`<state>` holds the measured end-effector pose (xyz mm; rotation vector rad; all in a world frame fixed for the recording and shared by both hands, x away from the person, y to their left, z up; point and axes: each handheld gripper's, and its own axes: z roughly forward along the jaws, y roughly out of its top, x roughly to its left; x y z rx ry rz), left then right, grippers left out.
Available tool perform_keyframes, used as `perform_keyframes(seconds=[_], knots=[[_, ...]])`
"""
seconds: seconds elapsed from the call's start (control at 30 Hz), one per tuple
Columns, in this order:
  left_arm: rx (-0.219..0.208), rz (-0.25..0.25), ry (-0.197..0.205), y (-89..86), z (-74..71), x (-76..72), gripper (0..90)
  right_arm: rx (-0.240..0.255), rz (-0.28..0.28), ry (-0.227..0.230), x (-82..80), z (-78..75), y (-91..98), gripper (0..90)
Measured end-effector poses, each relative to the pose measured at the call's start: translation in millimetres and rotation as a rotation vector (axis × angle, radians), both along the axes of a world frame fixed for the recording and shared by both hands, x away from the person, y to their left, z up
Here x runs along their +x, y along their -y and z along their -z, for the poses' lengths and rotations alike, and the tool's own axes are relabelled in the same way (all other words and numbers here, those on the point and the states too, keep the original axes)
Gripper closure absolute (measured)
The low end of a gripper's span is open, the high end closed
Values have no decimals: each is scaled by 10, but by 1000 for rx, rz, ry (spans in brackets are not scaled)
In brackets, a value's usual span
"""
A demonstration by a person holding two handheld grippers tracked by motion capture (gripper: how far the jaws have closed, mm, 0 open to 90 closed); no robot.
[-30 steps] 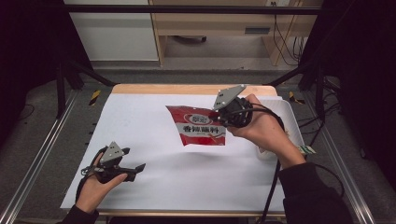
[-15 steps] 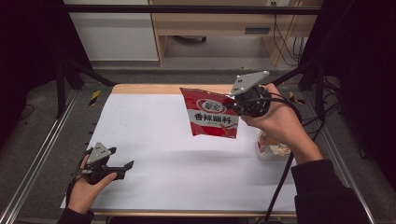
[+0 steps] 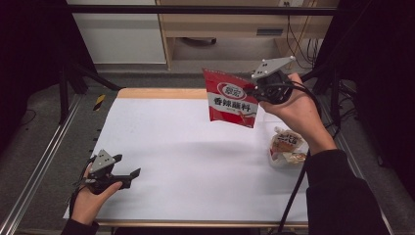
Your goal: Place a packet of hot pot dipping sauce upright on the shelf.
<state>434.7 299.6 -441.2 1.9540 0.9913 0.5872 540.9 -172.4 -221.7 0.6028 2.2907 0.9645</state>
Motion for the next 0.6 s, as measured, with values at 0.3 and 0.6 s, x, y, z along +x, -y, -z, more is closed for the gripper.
perform_keyframes(seconds=[0.3,0.6], knots=[[17,15,-6,35,29,10,107,33,63,9,163,6,83,897],[3,23,-22,36,45,23,108,82,139,59,241,-14,196,897]])
